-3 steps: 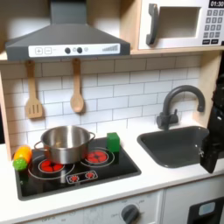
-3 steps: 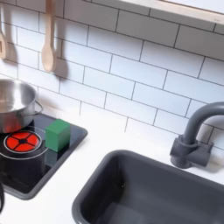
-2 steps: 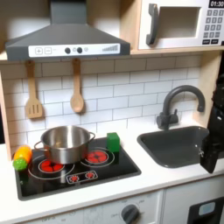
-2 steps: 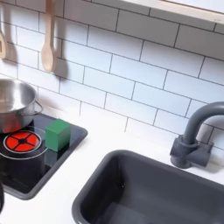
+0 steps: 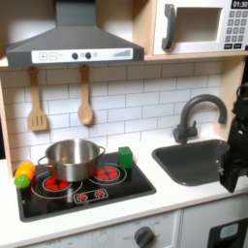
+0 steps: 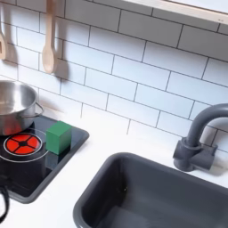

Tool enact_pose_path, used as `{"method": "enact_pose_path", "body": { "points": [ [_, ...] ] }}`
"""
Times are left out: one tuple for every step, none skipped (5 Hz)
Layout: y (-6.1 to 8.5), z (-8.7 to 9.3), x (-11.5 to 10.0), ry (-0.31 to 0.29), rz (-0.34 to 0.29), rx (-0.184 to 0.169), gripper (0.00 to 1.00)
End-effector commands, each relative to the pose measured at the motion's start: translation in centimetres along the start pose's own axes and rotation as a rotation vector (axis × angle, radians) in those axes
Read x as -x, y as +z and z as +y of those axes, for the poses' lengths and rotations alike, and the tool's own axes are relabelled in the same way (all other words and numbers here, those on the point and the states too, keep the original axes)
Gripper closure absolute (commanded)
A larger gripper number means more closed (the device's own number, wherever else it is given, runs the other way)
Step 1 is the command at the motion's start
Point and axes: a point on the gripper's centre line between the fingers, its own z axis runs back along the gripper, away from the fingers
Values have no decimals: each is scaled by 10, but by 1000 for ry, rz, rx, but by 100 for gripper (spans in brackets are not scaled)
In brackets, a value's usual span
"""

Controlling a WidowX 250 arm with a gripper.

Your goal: Reach green block

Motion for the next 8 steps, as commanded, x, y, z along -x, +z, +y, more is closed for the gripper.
{"method": "enact_pose_path", "body": {
  "points": [
    [-7,2,-23,3,8,-16,0],
    [-7,5,-39,13,2,-22,0],
    [-8,8,-58,21,-10,-26,0],
    [-11,10,-73,33,-6,-33,0],
    [-14,14,-89,36,-9,-36,0],
    [-20,22,-105,38,-6,-45,0],
    [-25,29,-119,38,-4,-48,0],
    [-29,37,-137,46,-9,-54,0]
  ]
}}
